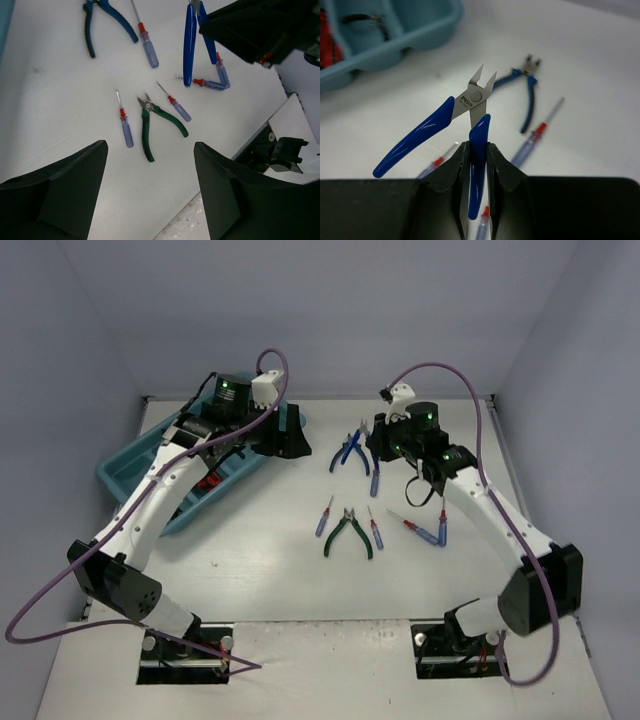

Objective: Sort the tools into containers

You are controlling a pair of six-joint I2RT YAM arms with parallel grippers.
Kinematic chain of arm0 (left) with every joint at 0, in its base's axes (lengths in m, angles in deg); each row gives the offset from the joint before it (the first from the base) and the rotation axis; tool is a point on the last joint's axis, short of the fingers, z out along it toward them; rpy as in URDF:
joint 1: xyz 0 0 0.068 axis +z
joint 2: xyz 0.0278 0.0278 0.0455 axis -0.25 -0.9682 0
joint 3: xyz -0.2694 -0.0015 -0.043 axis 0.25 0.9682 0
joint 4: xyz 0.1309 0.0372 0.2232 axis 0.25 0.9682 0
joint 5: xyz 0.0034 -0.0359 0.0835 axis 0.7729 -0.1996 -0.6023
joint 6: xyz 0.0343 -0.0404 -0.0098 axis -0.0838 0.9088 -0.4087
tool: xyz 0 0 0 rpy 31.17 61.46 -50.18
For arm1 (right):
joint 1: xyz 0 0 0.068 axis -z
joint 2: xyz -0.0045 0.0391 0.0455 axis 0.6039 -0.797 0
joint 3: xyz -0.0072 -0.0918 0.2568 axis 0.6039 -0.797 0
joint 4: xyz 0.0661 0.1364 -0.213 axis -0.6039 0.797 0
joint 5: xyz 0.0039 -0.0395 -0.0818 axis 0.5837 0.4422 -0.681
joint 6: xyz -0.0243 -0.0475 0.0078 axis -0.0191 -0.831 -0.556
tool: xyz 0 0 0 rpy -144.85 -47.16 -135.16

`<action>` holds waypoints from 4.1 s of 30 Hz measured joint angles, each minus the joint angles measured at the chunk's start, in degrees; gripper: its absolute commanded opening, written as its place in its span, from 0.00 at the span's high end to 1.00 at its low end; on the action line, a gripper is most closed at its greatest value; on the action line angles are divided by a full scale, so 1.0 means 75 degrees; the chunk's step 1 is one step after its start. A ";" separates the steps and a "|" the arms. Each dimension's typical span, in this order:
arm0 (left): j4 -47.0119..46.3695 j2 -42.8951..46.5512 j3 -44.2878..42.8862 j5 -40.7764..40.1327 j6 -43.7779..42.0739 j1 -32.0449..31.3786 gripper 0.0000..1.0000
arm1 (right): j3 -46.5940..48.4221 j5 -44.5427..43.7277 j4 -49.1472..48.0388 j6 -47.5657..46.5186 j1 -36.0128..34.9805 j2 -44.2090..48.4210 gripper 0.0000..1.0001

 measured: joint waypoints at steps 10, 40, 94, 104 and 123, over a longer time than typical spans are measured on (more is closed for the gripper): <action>-0.0538 -0.0580 -0.0157 0.0880 0.0730 -0.0527 0.33 | -0.0342 0.0903 -0.0504 -0.0180 -0.0987 0.1073 0.97; -0.1063 -0.1067 -0.0122 0.0840 0.1253 -0.0946 1.00 | -0.0409 0.1271 -0.0789 0.0032 -0.1051 0.1065 0.46; 0.0622 -0.2709 -0.1104 -0.1291 0.0421 0.3395 0.34 | -0.2480 -0.0075 0.0674 0.0610 -0.0626 0.0473 0.41; 0.0607 -0.0144 0.0622 -0.1926 0.0120 0.1195 0.34 | -0.2609 -0.0153 0.0822 0.1124 -0.1480 -0.0666 0.48; 0.0787 0.0425 0.1825 -0.2156 0.0316 0.0098 0.34 | -0.2802 -0.1134 0.0706 0.1595 -0.2074 -0.1036 1.00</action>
